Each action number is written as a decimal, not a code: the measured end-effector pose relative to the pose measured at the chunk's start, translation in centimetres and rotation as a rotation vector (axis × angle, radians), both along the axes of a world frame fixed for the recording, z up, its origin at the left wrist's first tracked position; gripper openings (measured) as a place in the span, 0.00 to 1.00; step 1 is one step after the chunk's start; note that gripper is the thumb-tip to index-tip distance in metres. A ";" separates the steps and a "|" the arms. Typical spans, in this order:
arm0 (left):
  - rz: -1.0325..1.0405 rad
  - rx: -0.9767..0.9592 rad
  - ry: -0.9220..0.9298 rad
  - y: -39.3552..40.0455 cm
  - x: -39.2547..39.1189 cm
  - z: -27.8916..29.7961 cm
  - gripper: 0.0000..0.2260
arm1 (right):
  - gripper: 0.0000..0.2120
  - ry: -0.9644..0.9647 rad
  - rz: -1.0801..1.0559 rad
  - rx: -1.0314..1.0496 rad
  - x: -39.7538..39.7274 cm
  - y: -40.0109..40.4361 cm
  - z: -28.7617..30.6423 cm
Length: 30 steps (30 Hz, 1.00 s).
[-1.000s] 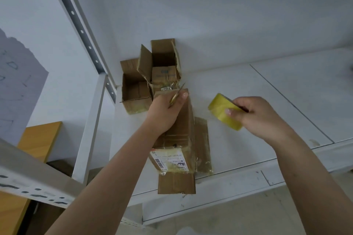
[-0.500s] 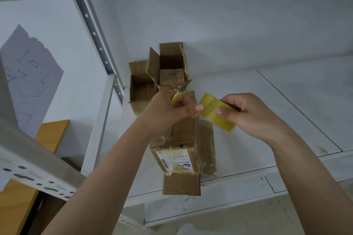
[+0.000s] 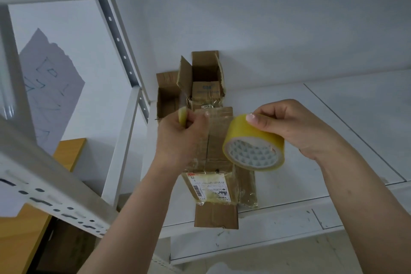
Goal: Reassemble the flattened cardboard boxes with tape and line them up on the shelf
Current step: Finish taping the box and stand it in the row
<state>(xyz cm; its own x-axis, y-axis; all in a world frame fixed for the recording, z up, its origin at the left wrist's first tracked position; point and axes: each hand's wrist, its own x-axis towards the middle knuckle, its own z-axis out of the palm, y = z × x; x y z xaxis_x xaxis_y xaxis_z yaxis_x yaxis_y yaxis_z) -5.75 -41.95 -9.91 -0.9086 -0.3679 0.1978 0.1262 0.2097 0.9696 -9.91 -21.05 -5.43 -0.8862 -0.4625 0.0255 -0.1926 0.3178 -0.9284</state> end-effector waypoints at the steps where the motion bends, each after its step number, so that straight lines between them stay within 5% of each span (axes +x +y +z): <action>1: 0.068 0.013 -0.013 -0.7 0.1 -0.2 0.15 | 0.22 -0.036 0.017 -0.026 0.0 0.3 0.1; 5: 0.186 -0.087 -0.093 -3.1 1.9 -1.7 0.14 | 0.22 -0.087 0.009 0.031 0.4 1.1 0.0; 9: 0.276 -0.163 -0.169 -4.2 3.9 -3.9 0.20 | 0.33 0.024 -0.042 0.434 1.2 0.3 -1.3; 18: 0.352 -0.255 -0.265 -5.2 4.8 -7.3 0.19 | 0.29 0.046 -0.093 0.805 1.8 -1.5 -4.0; 24: 0.334 -0.262 -0.314 -5.4 4.1 -9.6 0.19 | 0.28 0.061 -0.076 0.847 1.2 -1.6 -6.4; 30: 0.193 -0.145 -0.380 -2.8 3.9 -12.2 0.22 | 0.34 -0.071 -0.036 0.654 0.9 0.2 -9.0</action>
